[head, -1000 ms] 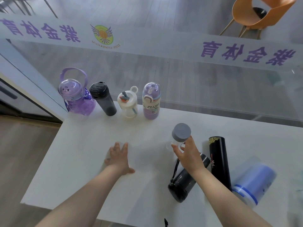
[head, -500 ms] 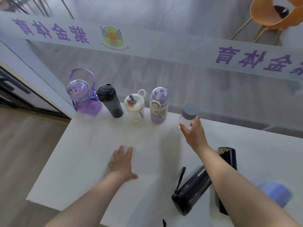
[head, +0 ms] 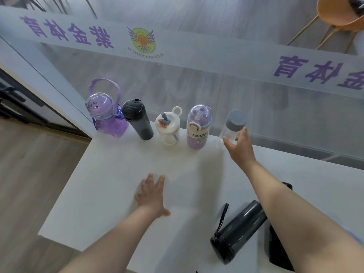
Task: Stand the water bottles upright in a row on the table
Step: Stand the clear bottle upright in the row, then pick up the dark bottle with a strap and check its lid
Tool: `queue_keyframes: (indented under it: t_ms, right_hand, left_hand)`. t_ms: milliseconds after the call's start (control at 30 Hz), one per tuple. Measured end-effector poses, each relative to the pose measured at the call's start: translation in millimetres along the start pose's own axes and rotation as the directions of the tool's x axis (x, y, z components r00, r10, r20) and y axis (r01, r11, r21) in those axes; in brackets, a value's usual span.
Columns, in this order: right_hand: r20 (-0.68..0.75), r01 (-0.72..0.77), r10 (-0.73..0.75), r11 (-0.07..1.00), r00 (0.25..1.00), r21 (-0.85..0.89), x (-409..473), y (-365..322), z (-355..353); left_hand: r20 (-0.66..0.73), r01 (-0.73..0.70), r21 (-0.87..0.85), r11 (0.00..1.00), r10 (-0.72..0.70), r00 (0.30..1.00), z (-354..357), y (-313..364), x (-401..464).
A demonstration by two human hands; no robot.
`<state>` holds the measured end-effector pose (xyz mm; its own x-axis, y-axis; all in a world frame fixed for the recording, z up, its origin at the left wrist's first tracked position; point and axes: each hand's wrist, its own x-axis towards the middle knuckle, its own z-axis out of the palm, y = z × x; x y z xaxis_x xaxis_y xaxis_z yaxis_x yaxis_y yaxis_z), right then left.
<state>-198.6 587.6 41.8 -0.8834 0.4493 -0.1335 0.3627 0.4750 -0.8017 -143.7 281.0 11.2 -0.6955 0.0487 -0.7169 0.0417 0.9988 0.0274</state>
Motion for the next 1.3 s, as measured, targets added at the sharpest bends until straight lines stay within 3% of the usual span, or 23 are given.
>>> queue_keyframes:
  t_ms: [333, 733, 900, 1000, 1133, 1200, 1300]
  right_hand:
    - [0.016, -0.085, 0.086, 0.995, 0.996, -0.057, -26, 11, -16]
    - [0.071, -0.119, 0.135, 0.973, 0.988, -0.199, -189, 34, -36]
    - [0.104, 0.067, -0.036, 0.947, 0.994, -0.314, -243, 66, -36]
    - [0.199, 0.228, -0.149, 0.846, 0.969, -0.481, -253, 85, -38]
    - [0.292, 0.333, -0.193, 0.745, 0.937, -0.578, -258, 98, -43]
    - [0.344, 0.386, -0.211, 0.708, 0.915, -0.591, -256, 102, -48]
    - [0.422, 0.438, -0.191, 0.644, 0.886, -0.628, -251, 105, -56]
  left_hand:
    - [0.004, -0.012, 0.031, 0.999, 0.011, 1.000, -2, -1, 1]
    - [-0.067, -0.103, 0.042, 0.994, 0.106, 0.992, 8, -12, -1]
    - [-0.154, -0.164, -0.029, 0.986, 0.158, 0.975, 15, -20, -1]
    - [-0.202, -0.239, -0.009, 0.971, 0.232, 0.952, 18, -14, -4]
    - [-0.273, -0.444, 0.024, 0.896, 0.433, 0.859, 33, 12, -23]
    - [-0.279, -0.535, -0.095, 0.840, 0.493, 0.824, 46, 29, -38]
    - [-0.184, -0.498, -0.412, 0.763, 0.465, 0.866, 62, 62, -69]
